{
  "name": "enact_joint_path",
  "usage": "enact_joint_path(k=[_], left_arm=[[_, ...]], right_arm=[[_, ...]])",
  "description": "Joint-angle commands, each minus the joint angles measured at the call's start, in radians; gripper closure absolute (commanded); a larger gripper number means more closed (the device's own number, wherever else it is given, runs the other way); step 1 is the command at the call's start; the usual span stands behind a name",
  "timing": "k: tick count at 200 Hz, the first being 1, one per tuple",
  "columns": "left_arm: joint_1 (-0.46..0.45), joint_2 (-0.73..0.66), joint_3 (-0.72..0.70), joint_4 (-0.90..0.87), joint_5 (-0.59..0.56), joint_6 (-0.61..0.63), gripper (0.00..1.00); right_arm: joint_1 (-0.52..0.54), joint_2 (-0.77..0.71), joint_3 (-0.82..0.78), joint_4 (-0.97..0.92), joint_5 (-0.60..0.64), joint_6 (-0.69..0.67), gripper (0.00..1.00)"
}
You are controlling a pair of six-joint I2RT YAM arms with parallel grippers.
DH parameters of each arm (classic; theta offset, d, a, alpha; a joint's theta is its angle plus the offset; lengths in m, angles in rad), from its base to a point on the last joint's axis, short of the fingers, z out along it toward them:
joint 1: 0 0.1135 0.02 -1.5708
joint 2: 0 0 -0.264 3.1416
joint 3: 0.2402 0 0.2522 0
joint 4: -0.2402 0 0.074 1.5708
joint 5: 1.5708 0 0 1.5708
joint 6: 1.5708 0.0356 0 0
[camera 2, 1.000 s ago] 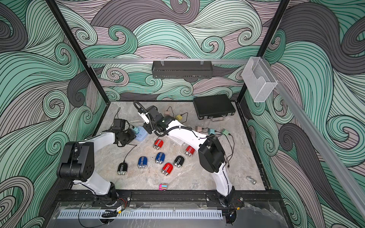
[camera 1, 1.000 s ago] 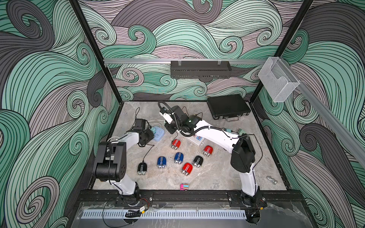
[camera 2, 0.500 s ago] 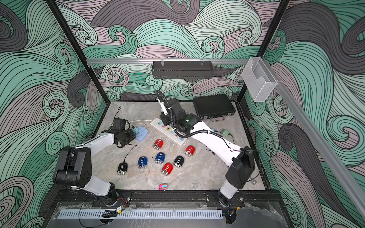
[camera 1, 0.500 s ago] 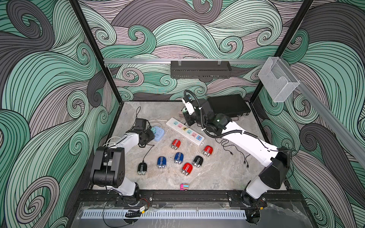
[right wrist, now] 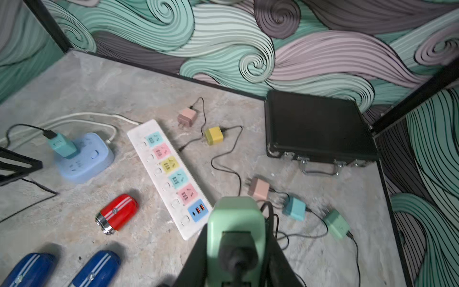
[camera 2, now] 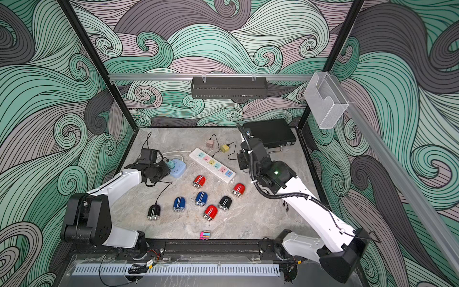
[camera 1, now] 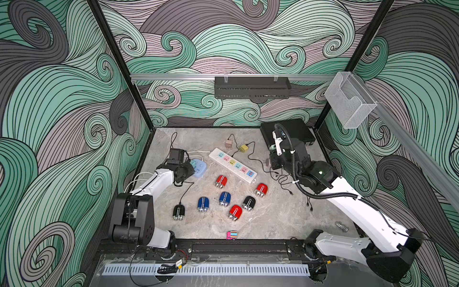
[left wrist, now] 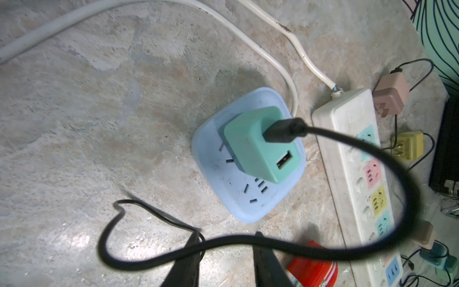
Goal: Unplug the electric shaver
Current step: Move the socket to the center of the board.
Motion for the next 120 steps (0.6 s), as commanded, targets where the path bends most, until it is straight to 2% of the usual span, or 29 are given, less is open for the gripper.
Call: enact_joint_path(k=[1,48,120], left_arm=[[-0.008,-0.047,-0.007,-0.035,-0.020,0.021,0.64],[-0.009,-0.049,-0.016,-0.029,-0.011,0.015,0.64],[-0.016,-0.043,-0.021,-0.027,-0.011,0.017,0.64]], right_arm=[[-0.016,-0.023,-0.040,-0.122,0.065,0.107,0.82],[-0.082,0.044,-0.129,-0.084,-0.052,0.161,0.82],[-0.239,0.238,-0.245,0.257,-0.425,0.208,0.81]])
